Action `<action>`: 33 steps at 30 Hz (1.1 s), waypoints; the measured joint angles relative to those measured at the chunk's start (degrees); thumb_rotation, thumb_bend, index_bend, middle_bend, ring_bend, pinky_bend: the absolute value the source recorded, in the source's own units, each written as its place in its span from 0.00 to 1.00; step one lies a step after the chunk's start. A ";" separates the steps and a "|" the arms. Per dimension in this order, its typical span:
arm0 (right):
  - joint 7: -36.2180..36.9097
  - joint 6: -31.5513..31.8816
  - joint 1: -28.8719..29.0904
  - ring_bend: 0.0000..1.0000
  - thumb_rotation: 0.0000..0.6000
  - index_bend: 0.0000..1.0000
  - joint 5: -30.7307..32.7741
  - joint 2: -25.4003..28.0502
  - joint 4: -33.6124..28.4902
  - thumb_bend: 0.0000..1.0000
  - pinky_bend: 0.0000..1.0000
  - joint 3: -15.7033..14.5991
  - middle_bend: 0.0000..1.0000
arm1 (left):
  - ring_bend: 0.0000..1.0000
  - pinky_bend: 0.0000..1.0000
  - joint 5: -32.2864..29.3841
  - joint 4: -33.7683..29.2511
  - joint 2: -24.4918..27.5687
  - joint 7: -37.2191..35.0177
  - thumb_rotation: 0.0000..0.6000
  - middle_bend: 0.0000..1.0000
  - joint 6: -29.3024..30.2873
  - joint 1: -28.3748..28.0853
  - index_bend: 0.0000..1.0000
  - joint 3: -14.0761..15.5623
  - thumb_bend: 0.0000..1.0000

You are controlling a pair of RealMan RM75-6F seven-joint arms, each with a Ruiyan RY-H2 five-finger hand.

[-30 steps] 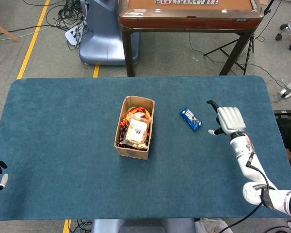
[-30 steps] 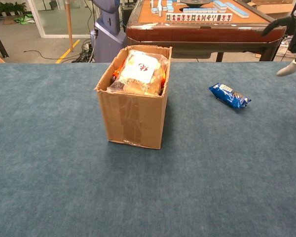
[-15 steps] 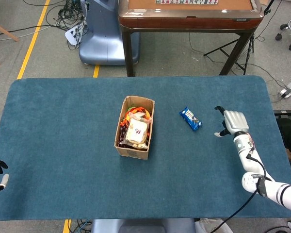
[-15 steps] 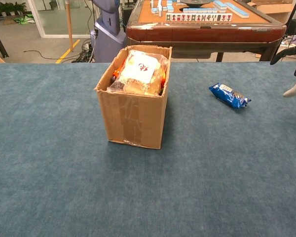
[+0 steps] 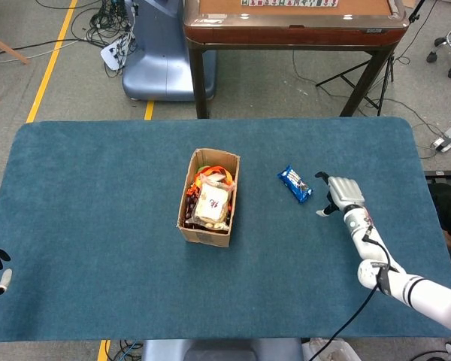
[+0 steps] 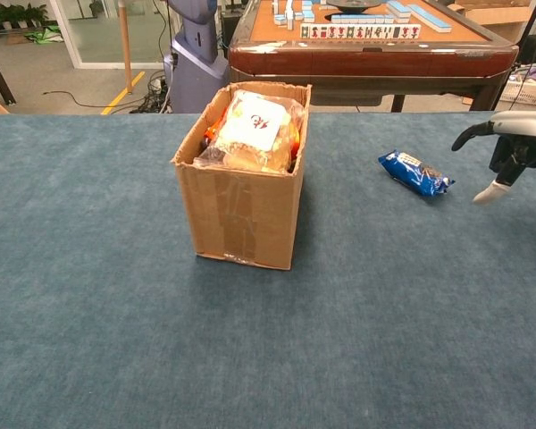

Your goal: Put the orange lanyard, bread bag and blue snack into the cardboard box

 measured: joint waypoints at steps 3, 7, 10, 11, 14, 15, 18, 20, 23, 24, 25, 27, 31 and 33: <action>-0.12 -0.36 0.24 1.00 1.00 0.20 0.03 -0.69 0.85 0.00 1.00 -0.16 1.00 | 0.38 0.60 0.05 -0.01 0.05 -0.08 1.00 0.55 -0.05 -0.01 0.47 0.03 0.35; -0.53 -1.04 0.48 1.00 1.00 0.20 0.44 -1.62 2.32 0.00 1.00 -0.53 1.00 | 0.38 0.60 0.11 -0.03 0.04 -0.06 1.00 0.55 -0.05 -0.04 0.47 0.03 0.35; -0.70 -1.84 0.73 1.00 1.00 0.20 0.92 -2.53 3.87 0.00 1.00 -0.72 1.00 | 0.38 0.60 0.06 -0.02 0.06 -0.10 1.00 0.55 0.01 -0.01 0.47 0.01 0.35; -0.72 -2.11 0.81 1.00 1.00 0.20 1.05 -2.82 4.34 0.00 1.00 -0.76 1.00 | 0.38 0.60 0.05 -0.02 0.07 -0.10 1.00 0.55 0.03 -0.01 0.47 -0.01 0.35; -0.70 -3.08 1.13 1.00 1.00 0.20 1.36 -3.79 5.83 0.00 1.00 -0.81 1.00 | 0.38 0.60 0.00 -0.02 0.13 -0.16 1.00 0.55 0.12 0.03 0.47 -0.05 0.35; -0.60 -3.49 1.25 1.00 1.00 0.20 1.41 -4.13 6.24 0.00 1.00 -0.79 1.00 | 0.38 0.60 0.00 -0.03 0.15 -0.17 1.00 0.55 0.15 0.05 0.47 -0.05 0.35; 0.14 -4.46 1.49 1.00 1.00 0.20 1.16 -4.65 6.49 0.00 1.00 -0.55 1.00 | 0.38 0.60 -0.06 0.04 0.09 -0.21 1.00 0.55 0.15 0.06 0.47 -0.06 0.35; 0.77 -5.02 1.58 1.00 1.00 0.21 0.69 -4.79 6.30 0.00 1.00 -0.37 1.00 | 0.38 0.60 -0.08 0.06 0.13 -0.27 1.00 0.55 0.22 0.09 0.47 -0.09 0.35; 2.04 -5.89 1.60 1.00 1.00 0.21 -0.42 -4.74 5.25 0.00 1.00 -0.08 1.00 | 0.38 0.60 -0.10 0.01 0.24 -0.28 1.00 0.55 0.27 0.11 0.47 -0.12 0.35; 2.50 -6.14 1.57 1.00 1.00 0.21 -0.92 -4.62 4.66 0.00 1.00 0.03 1.00 | 0.38 0.60 -0.11 0.03 0.22 -0.32 1.00 0.55 0.27 0.12 0.47 -0.12 0.35; 2.87 -6.31 1.53 1.00 1.00 0.21 -1.32 -4.48 4.16 0.00 1.00 0.12 1.00 | 0.38 0.60 -0.11 0.03 0.25 -0.37 1.00 0.55 0.33 0.13 0.47 -0.15 0.35; 3.92 -6.67 1.40 1.00 1.00 0.21 -2.44 -4.06 2.73 0.00 1.00 0.37 1.00 | 0.38 0.60 -0.11 0.02 0.30 -0.37 1.00 0.55 0.33 0.14 0.47 -0.16 0.35; 6.72 -7.82 1.13 1.00 1.00 0.21 -4.96 -3.16 -0.28 0.00 1.00 1.06 1.00 | 0.38 0.60 0.00 0.02 0.27 -0.24 1.00 0.55 0.26 0.10 0.47 -0.08 0.35; 8.63 -8.80 1.04 1.00 1.00 0.21 -6.73 -2.88 -1.49 0.00 1.00 1.56 1.00 | 0.38 0.60 0.00 0.01 0.25 -0.19 1.00 0.55 0.22 0.08 0.47 -0.09 0.35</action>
